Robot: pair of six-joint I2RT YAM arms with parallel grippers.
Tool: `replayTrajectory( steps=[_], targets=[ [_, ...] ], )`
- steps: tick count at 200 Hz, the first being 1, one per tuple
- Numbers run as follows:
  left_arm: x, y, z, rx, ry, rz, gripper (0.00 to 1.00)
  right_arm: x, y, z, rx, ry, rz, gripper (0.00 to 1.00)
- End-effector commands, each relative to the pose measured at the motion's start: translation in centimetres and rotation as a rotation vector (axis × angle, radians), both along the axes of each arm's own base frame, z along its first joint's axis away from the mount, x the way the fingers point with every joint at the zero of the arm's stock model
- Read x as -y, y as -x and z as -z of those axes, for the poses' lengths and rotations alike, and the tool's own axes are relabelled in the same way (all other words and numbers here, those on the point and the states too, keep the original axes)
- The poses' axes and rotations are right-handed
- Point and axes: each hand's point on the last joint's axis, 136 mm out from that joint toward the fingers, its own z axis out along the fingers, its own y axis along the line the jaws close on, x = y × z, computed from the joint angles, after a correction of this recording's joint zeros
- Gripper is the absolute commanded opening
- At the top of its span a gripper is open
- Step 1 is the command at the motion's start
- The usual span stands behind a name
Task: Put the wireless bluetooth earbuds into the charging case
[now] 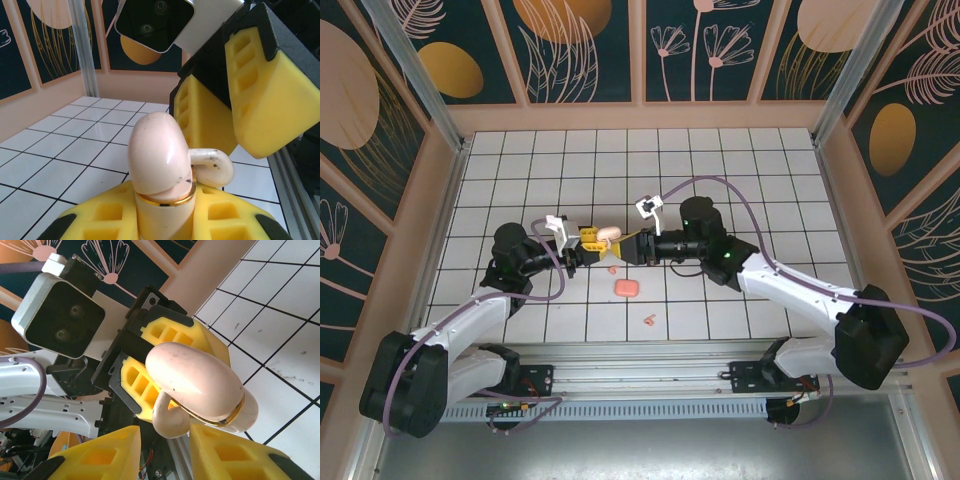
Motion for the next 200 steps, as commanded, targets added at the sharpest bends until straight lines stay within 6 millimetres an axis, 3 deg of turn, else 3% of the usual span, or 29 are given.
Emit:
replayTrajectory(
  steps=[1,71,125,200],
  targets=[
    [0.2,-0.2,-1.7,0.048,0.025,0.002,0.18,-0.9,0.1,-1.9,0.036,-0.048,-0.027,0.32],
    [0.1,-0.2,-1.8,0.052,0.025,0.000,0.18,-1.5,-0.3,-2.1,0.039,-0.064,-0.032,0.32],
    [0.1,-0.3,-1.4,0.049,0.014,-0.005,0.18,-1.2,-0.4,-2.5,0.029,-0.069,-0.007,0.21],
    [0.1,-0.2,-1.2,0.054,0.002,-0.005,0.18,-0.9,-1.6,-3.0,0.027,-0.056,0.058,0.19]
  ],
)
